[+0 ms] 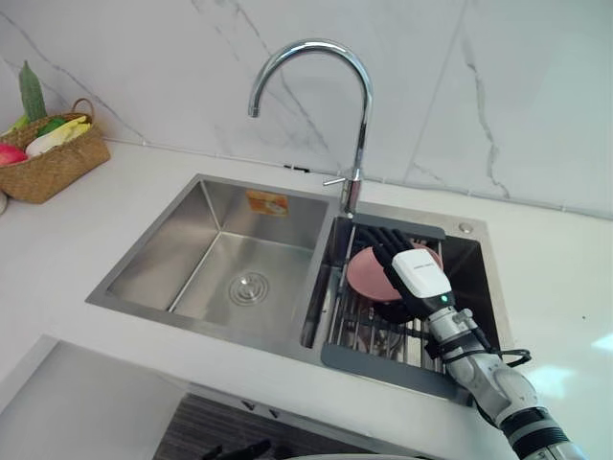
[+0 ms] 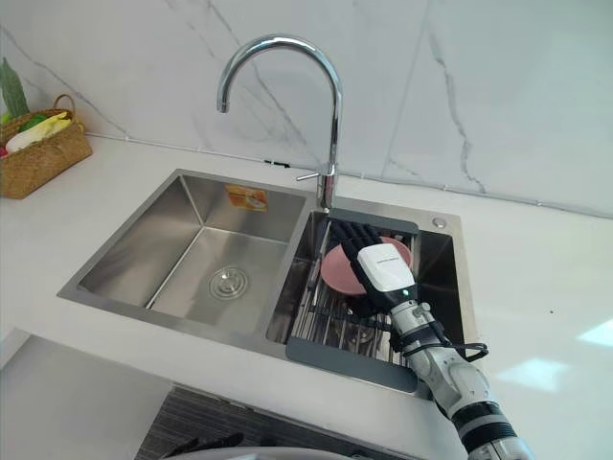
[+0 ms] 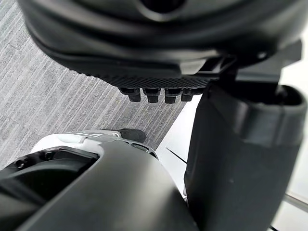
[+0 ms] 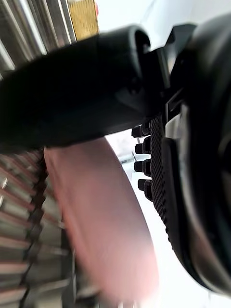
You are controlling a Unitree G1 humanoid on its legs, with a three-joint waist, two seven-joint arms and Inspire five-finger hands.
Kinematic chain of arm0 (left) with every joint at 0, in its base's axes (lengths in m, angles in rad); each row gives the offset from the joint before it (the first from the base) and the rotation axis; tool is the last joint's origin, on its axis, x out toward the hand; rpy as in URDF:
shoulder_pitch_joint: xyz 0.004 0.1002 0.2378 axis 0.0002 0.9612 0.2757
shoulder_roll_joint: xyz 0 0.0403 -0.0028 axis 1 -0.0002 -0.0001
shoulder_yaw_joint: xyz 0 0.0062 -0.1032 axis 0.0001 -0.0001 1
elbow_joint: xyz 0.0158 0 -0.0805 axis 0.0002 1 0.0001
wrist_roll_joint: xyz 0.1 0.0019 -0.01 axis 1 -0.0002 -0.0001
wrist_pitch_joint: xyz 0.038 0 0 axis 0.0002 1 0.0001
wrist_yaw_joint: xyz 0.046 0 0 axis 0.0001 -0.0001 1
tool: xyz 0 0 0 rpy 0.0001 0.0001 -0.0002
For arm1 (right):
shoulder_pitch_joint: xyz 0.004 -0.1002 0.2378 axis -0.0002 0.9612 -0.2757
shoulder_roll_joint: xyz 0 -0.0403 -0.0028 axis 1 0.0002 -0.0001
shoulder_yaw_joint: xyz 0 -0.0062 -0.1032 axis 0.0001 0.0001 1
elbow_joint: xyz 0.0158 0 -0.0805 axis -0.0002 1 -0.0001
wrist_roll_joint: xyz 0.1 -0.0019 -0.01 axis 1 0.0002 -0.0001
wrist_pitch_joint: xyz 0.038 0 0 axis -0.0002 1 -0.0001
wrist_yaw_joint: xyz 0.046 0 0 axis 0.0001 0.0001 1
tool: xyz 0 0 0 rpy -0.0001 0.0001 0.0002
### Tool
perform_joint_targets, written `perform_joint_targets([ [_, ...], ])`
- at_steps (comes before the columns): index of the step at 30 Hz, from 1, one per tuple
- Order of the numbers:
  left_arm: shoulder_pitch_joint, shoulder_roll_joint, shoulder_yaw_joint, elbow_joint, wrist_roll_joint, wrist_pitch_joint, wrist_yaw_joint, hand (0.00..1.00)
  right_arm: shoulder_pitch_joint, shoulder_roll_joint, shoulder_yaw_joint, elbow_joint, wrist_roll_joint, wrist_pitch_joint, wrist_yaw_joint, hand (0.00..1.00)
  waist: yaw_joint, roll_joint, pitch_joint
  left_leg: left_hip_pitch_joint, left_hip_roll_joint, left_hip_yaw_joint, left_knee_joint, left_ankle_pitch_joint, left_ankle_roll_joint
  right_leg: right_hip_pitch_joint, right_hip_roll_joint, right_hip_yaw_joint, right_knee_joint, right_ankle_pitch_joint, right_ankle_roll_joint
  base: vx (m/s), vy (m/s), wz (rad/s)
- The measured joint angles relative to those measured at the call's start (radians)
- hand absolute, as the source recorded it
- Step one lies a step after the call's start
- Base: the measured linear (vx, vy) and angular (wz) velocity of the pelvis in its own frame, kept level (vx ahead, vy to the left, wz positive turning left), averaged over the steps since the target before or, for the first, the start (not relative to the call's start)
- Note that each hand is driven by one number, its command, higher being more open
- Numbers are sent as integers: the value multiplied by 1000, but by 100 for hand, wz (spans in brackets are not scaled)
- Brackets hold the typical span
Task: Walk over to the sink, pick up the cup, carry it to the dishwasher, place the cup inside the dishwasher, then close the dishwasher door
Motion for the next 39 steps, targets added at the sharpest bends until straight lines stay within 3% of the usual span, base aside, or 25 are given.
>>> perform_joint_targets([
  [12,-3,-1,0,1,-1,0,0,100,-28,-22,46,43,-36,24,1,0,6,3,2,-1,-1,-4,0,2,2,0,-1,-4,0,0,0,1,1,0],
  [28,-3,-5,-1,1,0,7,-18,100,-26,-38,43,37,-33,34,1,0,-10,22,6,-1,0,11,0,1,2,-7,-1,18,0,3,1,-1,4,-1],
  [34,-3,-10,0,0,0,13,-18,100,-17,-42,-10,-39,-12,31,1,0,-15,33,5,-1,2,21,0,0,1,-12,1,29,3,5,0,-2,11,-5],
  [39,-2,-11,1,0,1,13,-18,100,-5,-47,-102,-170,97,29,1,0,-18,35,4,1,4,37,0,-1,-2,-16,2,43,4,8,-1,-3,10,-9],
])
